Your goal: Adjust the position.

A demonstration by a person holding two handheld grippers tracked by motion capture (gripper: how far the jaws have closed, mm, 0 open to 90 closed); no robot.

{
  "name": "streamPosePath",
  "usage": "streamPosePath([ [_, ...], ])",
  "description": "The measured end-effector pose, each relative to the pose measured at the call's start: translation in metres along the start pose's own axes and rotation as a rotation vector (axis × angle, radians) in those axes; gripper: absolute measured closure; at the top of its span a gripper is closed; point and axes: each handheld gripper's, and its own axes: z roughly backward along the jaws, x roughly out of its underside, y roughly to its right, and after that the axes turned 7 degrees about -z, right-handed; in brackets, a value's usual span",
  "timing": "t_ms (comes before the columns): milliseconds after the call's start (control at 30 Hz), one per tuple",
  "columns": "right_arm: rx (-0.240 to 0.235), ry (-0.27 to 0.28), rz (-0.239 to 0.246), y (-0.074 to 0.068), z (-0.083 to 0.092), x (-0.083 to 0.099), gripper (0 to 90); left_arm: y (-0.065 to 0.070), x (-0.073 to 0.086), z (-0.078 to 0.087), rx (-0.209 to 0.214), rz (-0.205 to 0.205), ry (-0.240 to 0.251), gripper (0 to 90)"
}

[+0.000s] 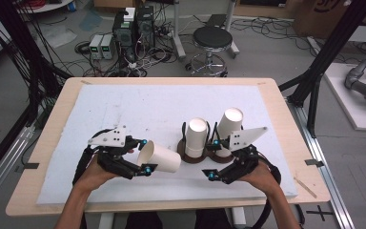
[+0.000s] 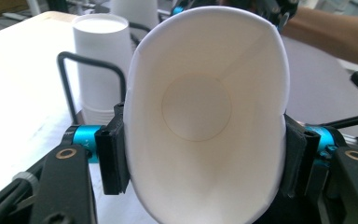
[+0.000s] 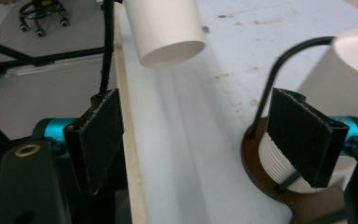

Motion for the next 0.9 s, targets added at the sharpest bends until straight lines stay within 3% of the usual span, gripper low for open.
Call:
streamPosePath([
  [467, 0.102, 0.096, -0.079, 0.010, 0.040, 0.035, 19.5, 0.001, 0.011, 0.014, -0.087, 0.011, -0.030, 33.3],
  [900, 0.198, 0.130, -0.108, 0.010, 0.053, 0.054, 19.6, 0.004, 0.020, 0.018, -0.148, 0.019, -0.046, 33.3],
])
